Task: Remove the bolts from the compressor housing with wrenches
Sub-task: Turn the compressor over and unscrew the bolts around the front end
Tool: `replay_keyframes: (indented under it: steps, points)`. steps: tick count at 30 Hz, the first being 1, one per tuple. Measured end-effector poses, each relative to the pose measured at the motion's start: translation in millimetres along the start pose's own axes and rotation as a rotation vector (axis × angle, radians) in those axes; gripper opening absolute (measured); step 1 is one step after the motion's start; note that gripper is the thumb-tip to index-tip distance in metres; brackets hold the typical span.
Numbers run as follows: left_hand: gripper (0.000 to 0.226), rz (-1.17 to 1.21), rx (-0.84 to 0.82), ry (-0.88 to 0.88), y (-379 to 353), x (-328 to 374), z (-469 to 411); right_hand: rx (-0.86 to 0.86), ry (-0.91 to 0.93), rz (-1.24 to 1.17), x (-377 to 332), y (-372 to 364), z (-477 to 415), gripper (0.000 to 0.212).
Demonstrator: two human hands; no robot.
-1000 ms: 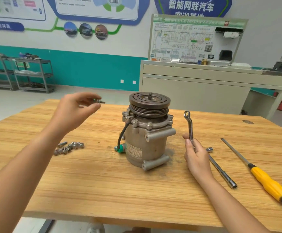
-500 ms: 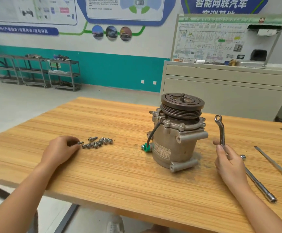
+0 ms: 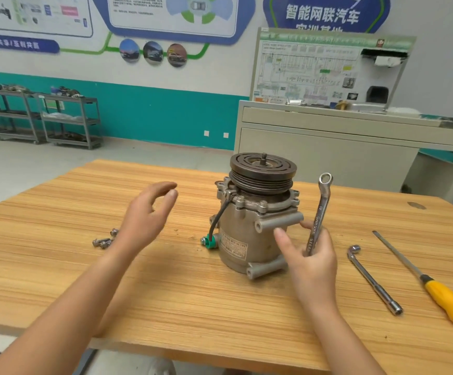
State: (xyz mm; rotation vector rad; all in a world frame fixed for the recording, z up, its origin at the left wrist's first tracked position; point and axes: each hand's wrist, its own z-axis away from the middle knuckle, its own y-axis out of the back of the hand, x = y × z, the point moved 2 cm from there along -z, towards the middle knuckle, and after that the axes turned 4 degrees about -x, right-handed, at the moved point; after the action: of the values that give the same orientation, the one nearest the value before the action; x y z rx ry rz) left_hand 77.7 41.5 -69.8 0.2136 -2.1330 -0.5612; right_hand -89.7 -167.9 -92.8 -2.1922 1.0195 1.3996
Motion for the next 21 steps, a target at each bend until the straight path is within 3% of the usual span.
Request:
replay_keyframes:
  steps: [5,7,11,18,21]
  points:
    - [0.030,0.377,-0.214,0.062,-63.9,52.4,-26.1,0.085,0.026,-0.016,-15.1,-28.7,8.6,0.051]
    - [0.030,0.443,-0.219,0.065,-70.9,53.4,-29.6,0.111,0.013,0.017,-15.2,-29.6,5.4,0.050]
    - [0.031,0.411,-0.154,0.068,-73.1,52.7,-36.0,0.085,0.012,0.050,-14.2,-25.3,0.8,0.041]
    - [0.025,0.326,-0.076,0.033,-68.4,55.5,-13.8,0.054,-0.010,0.043,-6.8,0.7,-1.9,0.048]
    - [0.047,0.250,-0.091,0.002,-67.4,59.8,9.4,0.065,-0.012,0.054,-1.6,18.1,-1.7,0.050]
